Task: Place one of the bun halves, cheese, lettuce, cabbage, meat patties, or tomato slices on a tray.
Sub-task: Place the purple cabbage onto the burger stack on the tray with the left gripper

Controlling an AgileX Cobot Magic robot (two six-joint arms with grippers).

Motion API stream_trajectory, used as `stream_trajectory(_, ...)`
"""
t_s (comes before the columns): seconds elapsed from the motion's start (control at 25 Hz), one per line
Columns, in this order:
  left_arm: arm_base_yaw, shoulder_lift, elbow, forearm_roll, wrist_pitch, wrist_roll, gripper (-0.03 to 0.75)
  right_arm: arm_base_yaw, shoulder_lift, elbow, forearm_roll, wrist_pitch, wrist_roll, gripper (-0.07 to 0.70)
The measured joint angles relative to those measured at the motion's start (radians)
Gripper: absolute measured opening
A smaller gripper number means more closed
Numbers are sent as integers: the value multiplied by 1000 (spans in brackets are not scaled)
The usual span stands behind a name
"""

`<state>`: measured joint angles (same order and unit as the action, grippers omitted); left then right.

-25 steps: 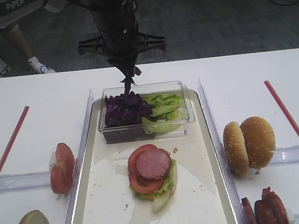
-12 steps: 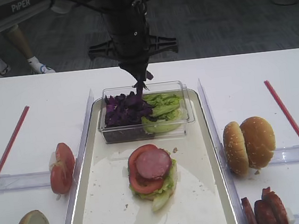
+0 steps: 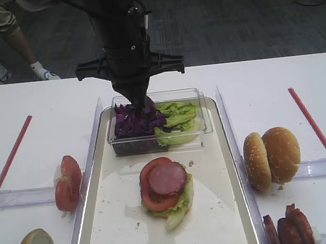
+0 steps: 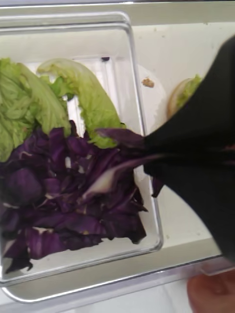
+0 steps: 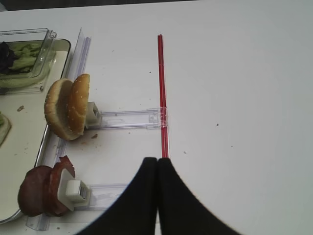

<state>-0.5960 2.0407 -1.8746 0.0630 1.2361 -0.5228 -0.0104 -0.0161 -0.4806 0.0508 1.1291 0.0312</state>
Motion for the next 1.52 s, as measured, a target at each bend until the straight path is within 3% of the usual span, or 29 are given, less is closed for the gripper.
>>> stream_trajectory(0.36, -108, -48, 106, 0, -2, -28, 17, 0, 0, 0, 0, 0, 0, 36)
stream_trajectory(0.64, -149, -48, 115, -1, -3, -50, 17, 0, 0, 0, 0, 0, 0, 36)
stream_trajectory(1.52, -170, -65, 198, -18, -7, -42, 16, 0, 0, 0, 0, 0, 0, 36)
